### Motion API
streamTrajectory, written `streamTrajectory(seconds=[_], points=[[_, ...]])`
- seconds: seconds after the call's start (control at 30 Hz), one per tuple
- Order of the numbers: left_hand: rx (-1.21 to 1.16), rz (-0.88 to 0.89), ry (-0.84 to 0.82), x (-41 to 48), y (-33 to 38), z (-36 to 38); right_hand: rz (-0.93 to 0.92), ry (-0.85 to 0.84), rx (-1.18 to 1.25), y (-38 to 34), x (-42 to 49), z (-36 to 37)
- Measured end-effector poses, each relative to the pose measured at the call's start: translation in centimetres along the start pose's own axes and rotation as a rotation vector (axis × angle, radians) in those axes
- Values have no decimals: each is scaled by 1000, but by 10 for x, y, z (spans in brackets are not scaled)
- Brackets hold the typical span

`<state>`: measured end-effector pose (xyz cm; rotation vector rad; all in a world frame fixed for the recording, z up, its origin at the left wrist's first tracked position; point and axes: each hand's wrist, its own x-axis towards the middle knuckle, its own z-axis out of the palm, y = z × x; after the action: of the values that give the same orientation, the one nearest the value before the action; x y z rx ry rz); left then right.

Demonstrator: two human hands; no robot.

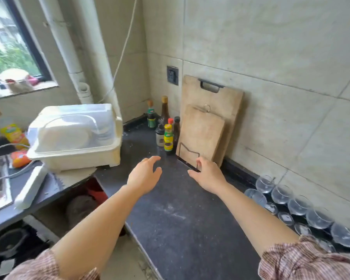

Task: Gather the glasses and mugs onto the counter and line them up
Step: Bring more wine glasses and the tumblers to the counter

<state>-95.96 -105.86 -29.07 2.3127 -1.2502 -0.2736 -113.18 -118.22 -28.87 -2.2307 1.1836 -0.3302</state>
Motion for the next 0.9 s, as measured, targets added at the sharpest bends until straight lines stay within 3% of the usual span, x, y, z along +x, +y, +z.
streamTrajectory(seconds=[0.37, 0.9], points=[[98, -320, 379, -129, -210, -218, -534, -111, -83, -298, -47, 129], [309, -759, 609, -364, -472, -473, -1092, -245, -184, -673, -222, 339]])
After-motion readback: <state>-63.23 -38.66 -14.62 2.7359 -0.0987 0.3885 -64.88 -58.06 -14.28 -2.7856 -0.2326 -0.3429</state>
